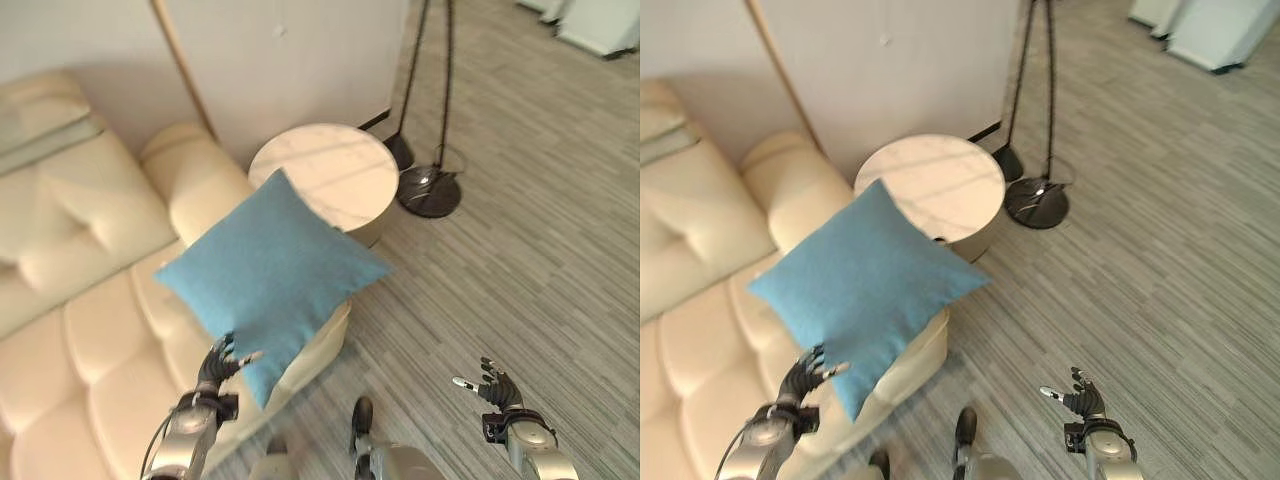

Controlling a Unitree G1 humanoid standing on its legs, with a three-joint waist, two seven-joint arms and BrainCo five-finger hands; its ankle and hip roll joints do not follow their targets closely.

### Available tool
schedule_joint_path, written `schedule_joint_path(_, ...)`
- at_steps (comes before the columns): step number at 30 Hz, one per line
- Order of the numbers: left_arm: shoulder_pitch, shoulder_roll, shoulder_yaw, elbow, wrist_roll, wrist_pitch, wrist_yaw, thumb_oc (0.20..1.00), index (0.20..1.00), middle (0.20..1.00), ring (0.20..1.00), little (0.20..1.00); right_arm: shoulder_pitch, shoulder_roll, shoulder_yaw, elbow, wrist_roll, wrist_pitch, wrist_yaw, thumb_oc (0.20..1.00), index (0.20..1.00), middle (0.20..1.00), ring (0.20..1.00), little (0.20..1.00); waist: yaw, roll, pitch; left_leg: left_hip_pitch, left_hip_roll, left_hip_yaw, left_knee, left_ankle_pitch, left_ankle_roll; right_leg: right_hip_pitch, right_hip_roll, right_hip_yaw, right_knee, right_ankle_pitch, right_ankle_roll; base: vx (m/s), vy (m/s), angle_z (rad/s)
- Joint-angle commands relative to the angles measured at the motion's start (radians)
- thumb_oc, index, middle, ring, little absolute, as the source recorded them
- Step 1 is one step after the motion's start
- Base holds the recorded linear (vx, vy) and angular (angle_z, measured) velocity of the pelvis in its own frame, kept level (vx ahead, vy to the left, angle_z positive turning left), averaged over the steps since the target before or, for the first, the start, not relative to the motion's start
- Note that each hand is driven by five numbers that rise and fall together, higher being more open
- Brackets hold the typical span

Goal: Pick up all the scattered cushions and arrange them neatly on the sofa.

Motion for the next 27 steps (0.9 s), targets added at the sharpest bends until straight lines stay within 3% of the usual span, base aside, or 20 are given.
schedule_joint_path(1,-0.008,0.018,-0.007,-0.036,-0.004,-0.030,-0.009,1.000,1.000,1.000,1.000,1.000,0.020,-0.015,-0.041,-0.041,0.021,-0.035,-0.026,1.000,1.000,1.000,1.000,1.000,-0.008,0.004,-0.030,-0.073,0.004,0.108,-0.027,0.077,-0.003,0.064,-0.092,0.039,0.090,-0.192,0.170,0.21,0.146,0.72)
schedule_joint_path(2,-0.010,0.023,-0.006,-0.040,0.006,-0.030,-0.008,1.000,1.000,1.000,1.000,1.000,0.014,-0.016,-0.035,-0.046,0.017,-0.032,-0.035,1.000,1.000,1.000,1.000,1.000,0.002,0.006,-0.030,-0.116,0.010,0.153,-0.040,0.100,-0.018,0.094,-0.094,0.019,0.083,-0.215,0.174,0.16,0.161,0.82)
schedule_joint_path(3,0.000,0.024,0.005,-0.044,0.004,-0.030,-0.009,1.000,1.000,1.000,1.000,1.000,0.012,-0.012,-0.029,-0.047,0.011,-0.030,-0.028,1.000,1.000,1.000,1.000,1.000,0.008,0.015,-0.036,-0.102,0.013,0.169,-0.076,0.111,-0.007,0.091,-0.092,0.006,0.091,-0.211,0.175,0.22,0.220,0.60)
schedule_joint_path(6,0.026,0.021,0.020,-0.043,0.010,-0.023,-0.011,1.000,1.000,1.000,1.000,1.000,0.005,-0.003,-0.019,-0.056,-0.015,-0.025,-0.022,1.000,1.000,1.000,1.000,1.000,0.017,0.012,-0.054,-0.090,-0.013,0.131,-0.073,0.102,0.007,0.108,-0.110,0.000,0.110,-0.216,0.187,0.17,0.213,-0.01)
schedule_joint_path(13,0.051,0.040,0.048,-0.013,0.020,-0.018,-0.005,1.000,1.000,1.000,1.000,1.000,-0.008,0.033,0.000,-0.056,-0.020,-0.011,-0.007,1.000,1.000,1.000,1.000,1.000,0.044,-0.012,-0.070,-0.064,-0.060,0.123,-0.046,0.042,0.056,0.097,-0.164,0.033,0.210,-0.210,0.215,0.12,0.172,0.16)
schedule_joint_path(16,0.045,0.045,0.056,-0.005,0.015,-0.022,0.007,1.000,1.000,1.000,1.000,1.000,-0.004,0.052,0.010,-0.052,-0.025,-0.007,0.001,1.000,1.000,1.000,1.000,1.000,0.028,-0.003,-0.068,-0.020,-0.083,0.093,-0.072,0.025,0.072,0.034,-0.138,0.151,0.277,-0.185,0.226,0.12,0.105,0.15)
schedule_joint_path(23,0.029,0.046,0.046,-0.004,0.008,-0.029,0.007,1.000,1.000,1.000,1.000,1.000,-0.012,0.058,0.012,-0.036,-0.009,-0.007,-0.001,1.000,1.000,1.000,1.000,1.000,0.005,0.013,-0.056,0.044,-0.084,0.037,-0.107,0.014,0.064,-0.049,-0.139,0.245,0.151,-0.121,0.234,0.15,-0.044,0.34)
schedule_joint_path(27,0.010,0.031,0.033,0.001,-0.022,-0.040,0.018,1.000,1.000,1.000,1.000,1.000,-0.004,0.063,0.018,-0.031,-0.015,-0.005,0.003,1.000,1.000,1.000,1.000,1.000,-0.019,0.007,-0.039,0.086,-0.083,-0.019,-0.108,0.001,0.048,-0.104,-0.134,0.296,0.097,-0.087,0.252,0.15,-0.137,0.32)
